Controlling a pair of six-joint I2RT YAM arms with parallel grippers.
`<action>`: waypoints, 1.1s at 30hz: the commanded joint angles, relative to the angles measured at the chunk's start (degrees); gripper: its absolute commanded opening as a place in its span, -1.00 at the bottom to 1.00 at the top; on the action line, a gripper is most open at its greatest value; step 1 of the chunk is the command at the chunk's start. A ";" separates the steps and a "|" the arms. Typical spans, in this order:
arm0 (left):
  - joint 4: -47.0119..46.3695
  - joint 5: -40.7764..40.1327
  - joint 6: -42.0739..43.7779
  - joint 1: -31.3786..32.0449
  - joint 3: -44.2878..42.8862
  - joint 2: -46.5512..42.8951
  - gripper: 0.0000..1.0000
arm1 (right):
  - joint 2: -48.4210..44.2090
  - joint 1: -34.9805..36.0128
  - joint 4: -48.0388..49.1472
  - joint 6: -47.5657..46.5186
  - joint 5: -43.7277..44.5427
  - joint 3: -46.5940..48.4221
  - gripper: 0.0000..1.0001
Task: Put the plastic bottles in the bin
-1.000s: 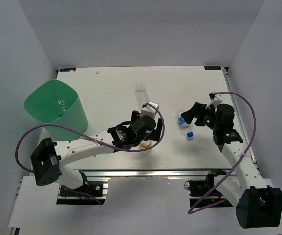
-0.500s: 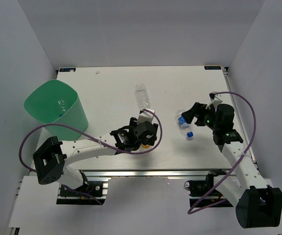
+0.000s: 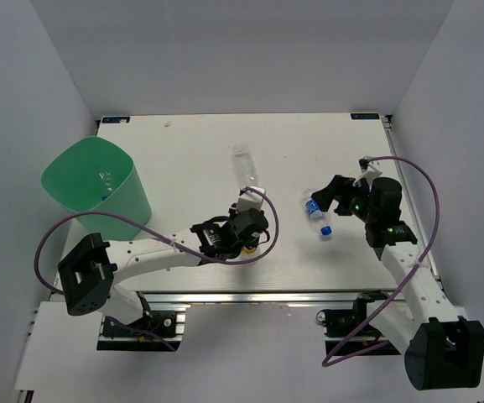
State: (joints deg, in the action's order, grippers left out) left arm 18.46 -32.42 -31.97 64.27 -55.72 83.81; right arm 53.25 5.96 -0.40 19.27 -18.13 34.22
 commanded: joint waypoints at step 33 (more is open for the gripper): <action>12.20 -34.83 4.64 -57.75 -23.37 -17.92 -0.87 | 3.61 4.04 1.38 -4.58 1.68 2.87 0.79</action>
State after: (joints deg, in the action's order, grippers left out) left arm 25.04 -69.06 -23.20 10.04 -79.83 60.80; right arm 56.38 7.09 -0.19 17.50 -17.65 34.41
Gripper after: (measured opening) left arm 0.473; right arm 0.895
